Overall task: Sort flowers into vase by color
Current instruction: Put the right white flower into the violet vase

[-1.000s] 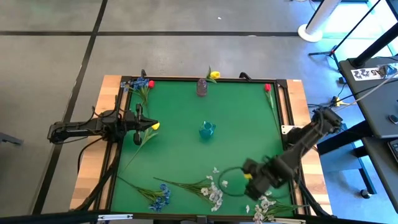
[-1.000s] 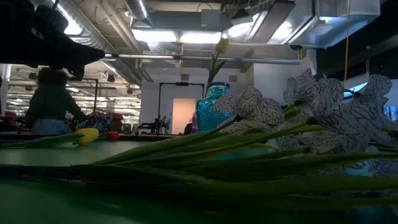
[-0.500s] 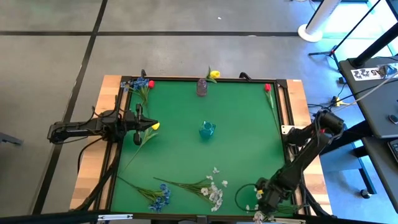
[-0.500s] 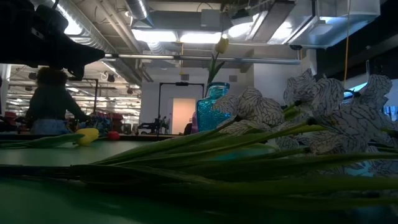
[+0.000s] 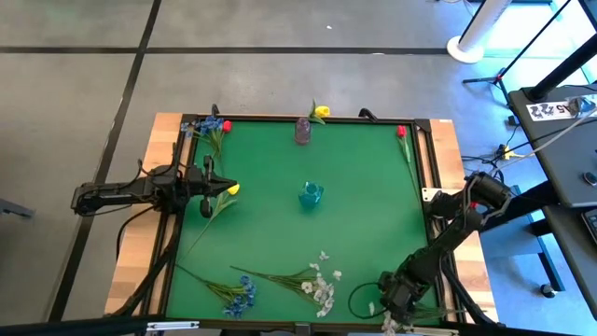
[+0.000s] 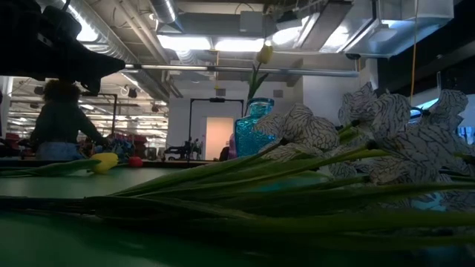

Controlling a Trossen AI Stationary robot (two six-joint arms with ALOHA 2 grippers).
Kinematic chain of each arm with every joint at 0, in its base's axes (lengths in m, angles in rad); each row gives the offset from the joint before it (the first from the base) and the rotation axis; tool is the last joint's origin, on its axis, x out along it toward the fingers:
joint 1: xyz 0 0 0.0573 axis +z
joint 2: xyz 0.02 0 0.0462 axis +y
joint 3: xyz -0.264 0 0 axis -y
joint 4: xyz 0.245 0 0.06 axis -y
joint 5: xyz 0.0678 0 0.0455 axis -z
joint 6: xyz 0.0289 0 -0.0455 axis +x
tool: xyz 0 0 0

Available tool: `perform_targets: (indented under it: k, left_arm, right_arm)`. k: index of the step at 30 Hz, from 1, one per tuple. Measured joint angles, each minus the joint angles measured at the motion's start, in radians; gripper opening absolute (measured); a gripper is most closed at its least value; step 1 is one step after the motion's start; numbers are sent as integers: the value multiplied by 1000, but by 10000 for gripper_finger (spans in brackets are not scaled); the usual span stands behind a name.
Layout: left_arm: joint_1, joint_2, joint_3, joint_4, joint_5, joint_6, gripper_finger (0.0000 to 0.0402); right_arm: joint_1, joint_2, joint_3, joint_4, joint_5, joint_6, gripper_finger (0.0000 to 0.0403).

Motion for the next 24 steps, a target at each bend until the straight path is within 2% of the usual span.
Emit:
perform_targets:
  k: [3, 7, 9, 14, 17, 21, 24]
  left_arm:
    - [0, 0, 0, 0, 0, 0, 0]
    - [0, 0, 0, 0, 0, 0, 0]
    - [0, 0, 0, 0, 0, 0, 0]
    - [0, 0, 0, 0, 0, 0, 0]
    - [0, 0, 0, 0, 0, 0, 0]
    - [0, 0, 0, 0, 0, 0, 0]
    - [0, 0, 0, 0, 0, 0, 0]
  right_arm:
    - [-67, 0, -3, -26, -16, -40, 126]
    - [-188, 1, -3, -36, -32, -157, 37]
    - [-258, 1, -1, -33, -43, -224, 11]
    - [-438, 2, 40, -87, 4, -369, 25]
    - [-534, 3, 85, -141, 51, -473, 10]
    - [-624, 3, 146, -198, 154, -603, 10]
    - [-662, 3, 174, -204, 240, -629, 17]
